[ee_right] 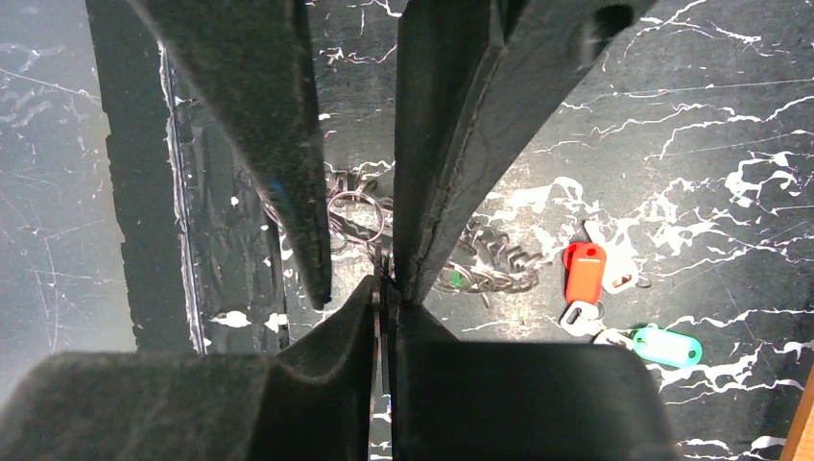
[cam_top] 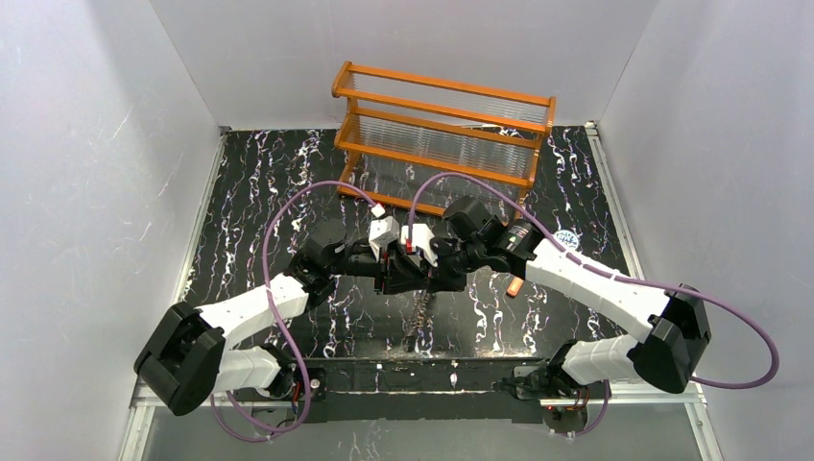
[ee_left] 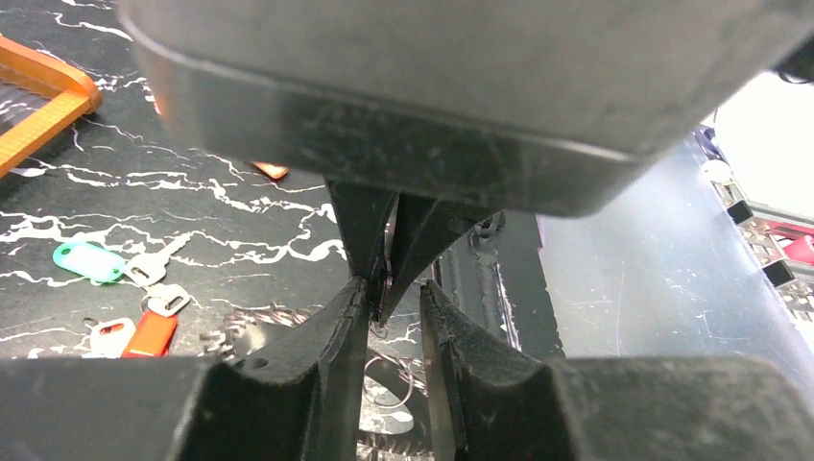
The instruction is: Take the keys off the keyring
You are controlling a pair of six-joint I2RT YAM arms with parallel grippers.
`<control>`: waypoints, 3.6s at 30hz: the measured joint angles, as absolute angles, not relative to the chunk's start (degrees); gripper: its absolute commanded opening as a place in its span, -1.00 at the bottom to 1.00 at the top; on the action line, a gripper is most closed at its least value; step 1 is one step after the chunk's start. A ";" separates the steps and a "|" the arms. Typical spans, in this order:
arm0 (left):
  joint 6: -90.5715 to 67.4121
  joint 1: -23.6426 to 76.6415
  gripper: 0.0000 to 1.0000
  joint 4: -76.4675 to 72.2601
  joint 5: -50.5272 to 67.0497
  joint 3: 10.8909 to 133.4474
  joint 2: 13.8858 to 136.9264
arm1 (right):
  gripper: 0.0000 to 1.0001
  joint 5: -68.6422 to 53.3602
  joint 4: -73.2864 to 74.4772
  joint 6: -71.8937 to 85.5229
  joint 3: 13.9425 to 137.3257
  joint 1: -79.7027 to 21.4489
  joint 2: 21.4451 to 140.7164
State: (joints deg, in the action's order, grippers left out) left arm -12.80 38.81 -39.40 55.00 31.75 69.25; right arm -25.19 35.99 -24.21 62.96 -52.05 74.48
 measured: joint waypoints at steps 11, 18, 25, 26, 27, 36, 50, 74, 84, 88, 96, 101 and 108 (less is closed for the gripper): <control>-11.16 38.72 -0.82 -35.09 56.16 33.93 71.35 | -0.81 -25.23 37.34 -24.23 63.46 -51.81 75.40; -7.68 38.74 -1.00 -30.89 55.92 35.62 71.79 | -0.59 -25.17 37.43 -24.16 63.55 -51.51 75.37; -7.92 38.68 -1.00 -31.42 53.25 35.29 71.02 | 0.00 -23.55 33.36 -23.33 61.08 -51.72 72.23; -8.49 38.70 -1.00 -32.18 52.95 34.83 70.59 | 0.11 -22.76 31.27 -22.79 59.90 -51.81 70.70; -9.02 38.70 -1.00 -33.19 52.73 34.17 70.06 | 0.19 -21.82 29.23 -22.22 58.67 -51.83 69.04; -15.03 38.68 -1.00 -41.74 49.12 30.28 68.55 | 0.29 -9.52 10.81 -11.40 42.63 -51.90 50.94; -26.24 38.17 -1.00 -59.22 42.61 23.97 66.48 | 0.31 -7.99 -14.63 3.16 20.08 -51.88 38.89; -37.71 29.41 -1.00 -64.73 74.85 37.39 75.55 | 0.36 -26.13 -20.08 -2.57 22.61 -31.92 45.71; -37.08 30.26 -1.00 -64.73 78.81 38.46 77.60 | 0.27 -54.92 -25.30 -0.16 30.00 -23.81 57.10; -36.64 31.48 -1.00 -64.71 79.66 39.62 79.13 | 0.26 -60.05 -26.81 -1.13 31.86 -25.69 58.74; -36.45 33.17 -1.00 -64.86 82.11 43.94 81.36 | 0.25 -66.81 -26.55 -5.15 35.97 -30.35 63.46; -36.40 33.82 -1.00 -65.01 83.20 44.29 82.26 | 0.24 -69.34 -26.35 -6.81 37.47 -33.19 64.86; -36.05 34.00 -1.00 -65.12 83.66 44.31 82.26 | 0.09 -70.50 -25.96 -8.21 38.24 -35.46 67.26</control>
